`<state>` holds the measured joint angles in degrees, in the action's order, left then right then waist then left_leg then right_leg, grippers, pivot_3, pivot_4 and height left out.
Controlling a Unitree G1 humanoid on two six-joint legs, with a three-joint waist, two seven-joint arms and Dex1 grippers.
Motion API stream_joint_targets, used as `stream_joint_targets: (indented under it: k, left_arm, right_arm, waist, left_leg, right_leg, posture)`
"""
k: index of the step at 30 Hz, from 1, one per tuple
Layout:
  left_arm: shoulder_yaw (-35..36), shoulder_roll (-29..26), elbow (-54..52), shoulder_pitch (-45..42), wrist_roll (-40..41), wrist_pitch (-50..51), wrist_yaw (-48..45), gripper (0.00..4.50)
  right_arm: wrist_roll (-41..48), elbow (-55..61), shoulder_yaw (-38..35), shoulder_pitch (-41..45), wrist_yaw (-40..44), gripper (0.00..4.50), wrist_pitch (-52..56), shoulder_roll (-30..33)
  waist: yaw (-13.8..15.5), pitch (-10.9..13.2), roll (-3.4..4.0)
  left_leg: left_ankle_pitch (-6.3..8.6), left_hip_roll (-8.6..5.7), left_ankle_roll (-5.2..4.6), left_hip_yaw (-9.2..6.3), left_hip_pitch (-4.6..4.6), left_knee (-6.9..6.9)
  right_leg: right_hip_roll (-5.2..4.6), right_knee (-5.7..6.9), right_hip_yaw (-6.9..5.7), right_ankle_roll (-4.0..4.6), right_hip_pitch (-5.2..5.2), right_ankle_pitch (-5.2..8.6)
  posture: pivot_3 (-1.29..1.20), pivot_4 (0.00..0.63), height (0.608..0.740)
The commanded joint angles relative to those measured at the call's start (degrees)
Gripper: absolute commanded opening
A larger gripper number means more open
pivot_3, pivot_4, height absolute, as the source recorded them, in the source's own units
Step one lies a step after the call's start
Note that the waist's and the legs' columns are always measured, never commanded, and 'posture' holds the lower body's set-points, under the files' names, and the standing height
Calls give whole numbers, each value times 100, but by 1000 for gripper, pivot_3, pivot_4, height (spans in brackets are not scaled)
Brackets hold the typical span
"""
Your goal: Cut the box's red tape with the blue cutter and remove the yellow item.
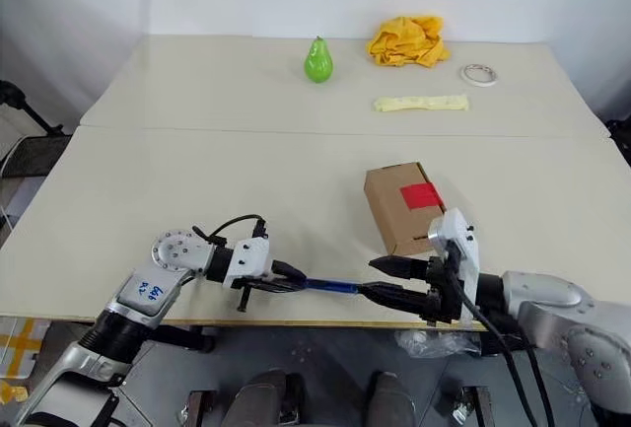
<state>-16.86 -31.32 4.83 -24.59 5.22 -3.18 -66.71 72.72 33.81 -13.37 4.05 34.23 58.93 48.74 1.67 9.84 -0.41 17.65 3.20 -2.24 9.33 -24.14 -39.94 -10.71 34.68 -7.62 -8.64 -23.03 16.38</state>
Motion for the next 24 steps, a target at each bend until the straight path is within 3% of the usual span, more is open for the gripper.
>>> stream_joint_targets:
  k: [1, 5, 12, 24]
  left_arm:
    - [212, 157, 236, -139, -56, -1162, 282, 437]
    - [261, 201, 466, -224, -231, -1956, 528, 437]
    - [191, 214, 633, -326, -226, -2374, 532, 437]
    - [144, 243, 574, -337, -238, -2402, 535, 437]
  right_arm:
    - [1605, -634, 245, 334, -1430, 2810, 595, 170]
    - [2836, -1150, 714, 568, -2806, 2810, 598, 379]
    - [3914, -1400, 1238, 819, -3682, 2810, 296, 339]
    - [3943, -1838, 1918, 1513, -4162, 2810, 151, -249]
  waist:
    - [-32, 2, -3]
    - [-49, 3, -3]
    - [-51, 3, -4]
    - [-50, 3, -4]
  left_leg:
    - [0, 1, -1, 2, 0, 0]
    - [0, -8, 2, 9, -3, 0]
    - [0, -13, 2, 20, -8, 1]
    - [1, -10, 1, 37, -14, 1]
  right_leg:
    - [0, 1, 1, 3, 0, -2]
    - [5, 16, -5, 3, -5, -5]
    - [9, 19, -2, 1, -19, -6]
    - [10, 21, 2, -1, -33, -7]
  posture:
    - [0, 150, 740]
    - [0, 150, 740]
    - [0, 150, 740]
    - [0, 150, 740]
